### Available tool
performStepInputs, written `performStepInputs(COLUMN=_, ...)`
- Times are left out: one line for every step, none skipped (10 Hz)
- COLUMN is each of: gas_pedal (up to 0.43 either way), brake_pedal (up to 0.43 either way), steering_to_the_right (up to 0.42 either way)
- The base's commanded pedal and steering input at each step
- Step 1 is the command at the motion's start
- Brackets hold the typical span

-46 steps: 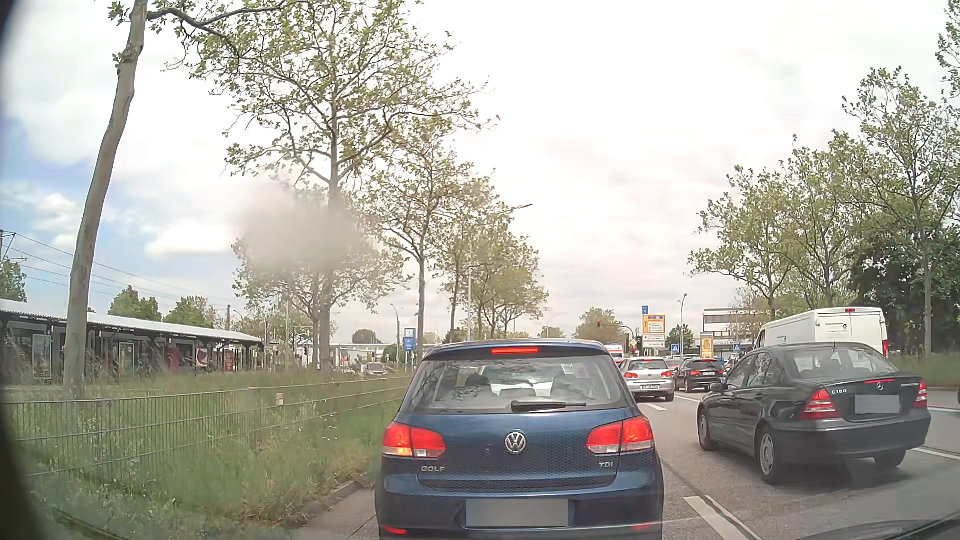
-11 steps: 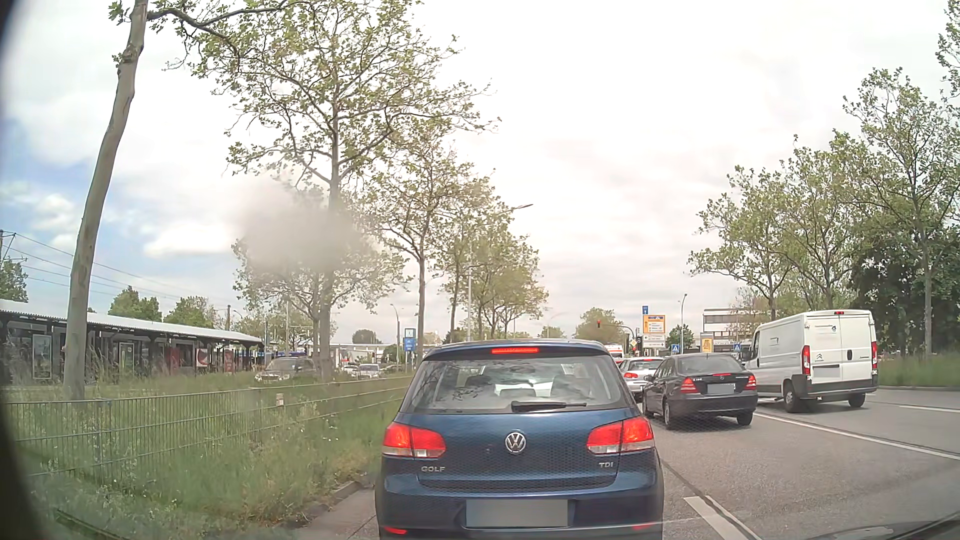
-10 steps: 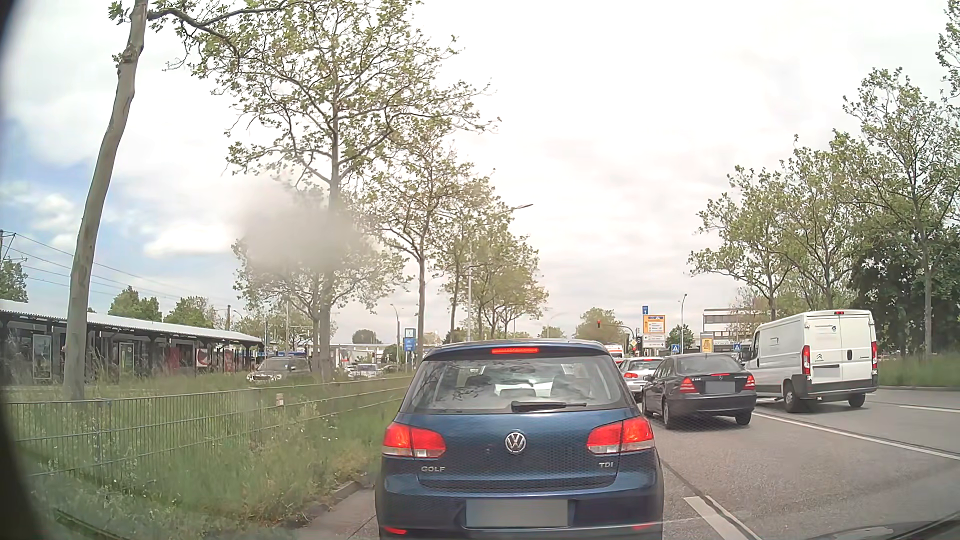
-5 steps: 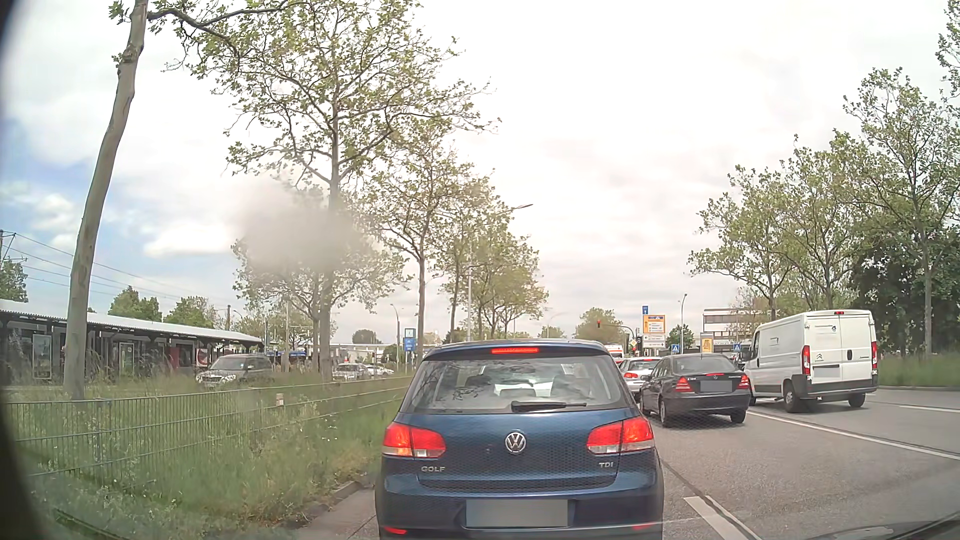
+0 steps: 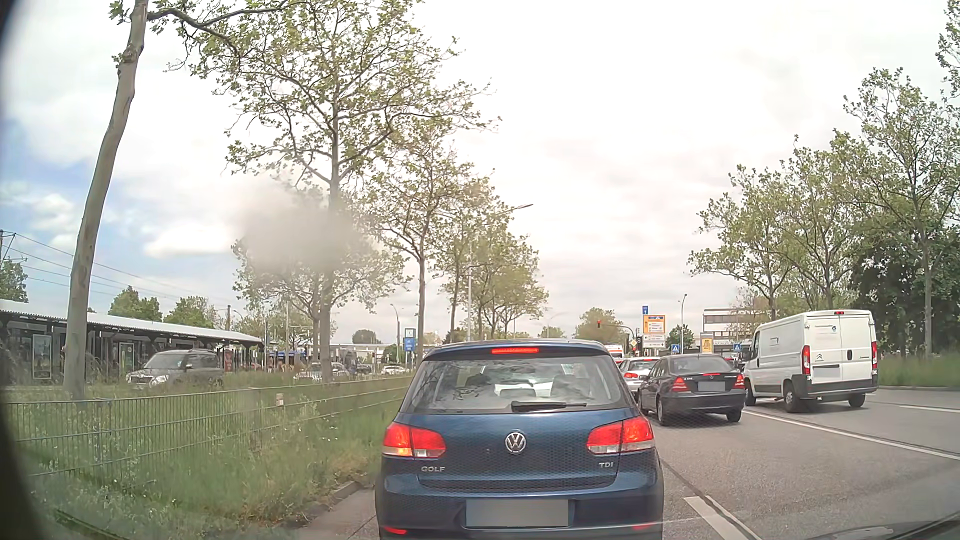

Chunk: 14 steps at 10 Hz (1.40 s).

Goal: Follow the waypoints while adhering to traffic rules and regulations

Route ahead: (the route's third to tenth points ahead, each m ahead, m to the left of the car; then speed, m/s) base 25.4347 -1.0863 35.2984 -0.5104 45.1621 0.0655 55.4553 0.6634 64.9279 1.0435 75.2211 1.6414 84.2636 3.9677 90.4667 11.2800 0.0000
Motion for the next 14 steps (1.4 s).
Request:
performStepInputs(gas_pedal=0.000, brake_pedal=0.250, steering_to_the_right=-0.004)
performStepInputs(gas_pedal=0.000, brake_pedal=0.250, steering_to_the_right=-0.004)
performStepInputs(gas_pedal=0.000, brake_pedal=0.250, steering_to_the_right=-0.004)
performStepInputs(gas_pedal=0.000, brake_pedal=0.250, steering_to_the_right=-0.004)
performStepInputs(gas_pedal=0.000, brake_pedal=0.250, steering_to_the_right=-0.004)
performStepInputs(gas_pedal=0.000, brake_pedal=0.250, steering_to_the_right=-0.004)
performStepInputs(gas_pedal=0.000, brake_pedal=0.250, steering_to_the_right=-0.004)
performStepInputs(gas_pedal=0.000, brake_pedal=0.250, steering_to_the_right=-0.004)
performStepInputs(gas_pedal=0.000, brake_pedal=0.250, steering_to_the_right=-0.004)
performStepInputs(gas_pedal=0.000, brake_pedal=0.250, steering_to_the_right=-0.004)
performStepInputs(gas_pedal=0.000, brake_pedal=0.250, steering_to_the_right=-0.004)
performStepInputs(gas_pedal=0.000, brake_pedal=0.250, steering_to_the_right=-0.004)
performStepInputs(gas_pedal=0.000, brake_pedal=0.250, steering_to_the_right=-0.004)
performStepInputs(gas_pedal=0.000, brake_pedal=0.250, steering_to_the_right=-0.004)
